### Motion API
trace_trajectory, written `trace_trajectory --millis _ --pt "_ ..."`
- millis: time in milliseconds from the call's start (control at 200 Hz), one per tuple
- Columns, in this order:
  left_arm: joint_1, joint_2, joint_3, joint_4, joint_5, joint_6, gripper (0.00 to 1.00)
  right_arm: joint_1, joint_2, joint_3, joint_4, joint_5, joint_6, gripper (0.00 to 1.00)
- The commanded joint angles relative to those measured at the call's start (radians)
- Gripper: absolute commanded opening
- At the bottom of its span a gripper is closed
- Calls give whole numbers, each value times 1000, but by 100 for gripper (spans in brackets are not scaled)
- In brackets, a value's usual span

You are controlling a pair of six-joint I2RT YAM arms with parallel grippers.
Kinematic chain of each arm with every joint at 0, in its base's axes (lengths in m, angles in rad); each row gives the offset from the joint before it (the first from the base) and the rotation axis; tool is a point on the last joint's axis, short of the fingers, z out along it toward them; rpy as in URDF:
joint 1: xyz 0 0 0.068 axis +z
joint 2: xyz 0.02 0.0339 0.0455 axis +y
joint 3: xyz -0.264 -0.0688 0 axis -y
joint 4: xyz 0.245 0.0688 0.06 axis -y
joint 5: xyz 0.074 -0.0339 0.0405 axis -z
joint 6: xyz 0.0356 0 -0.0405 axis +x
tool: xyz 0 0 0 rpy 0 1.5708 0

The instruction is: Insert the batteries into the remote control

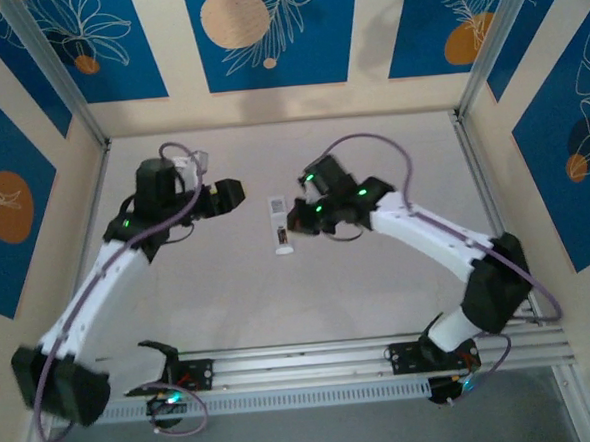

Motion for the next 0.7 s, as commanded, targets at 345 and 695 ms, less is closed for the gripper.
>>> trace_trajectory --millis 345,695 --pt "-278 22 -22 347 237 576 69 -170 -36 205 -35 -562 86 4" --pt "-297 114 -12 524 317 468 55 -134 -53 222 11 -595 102 4"
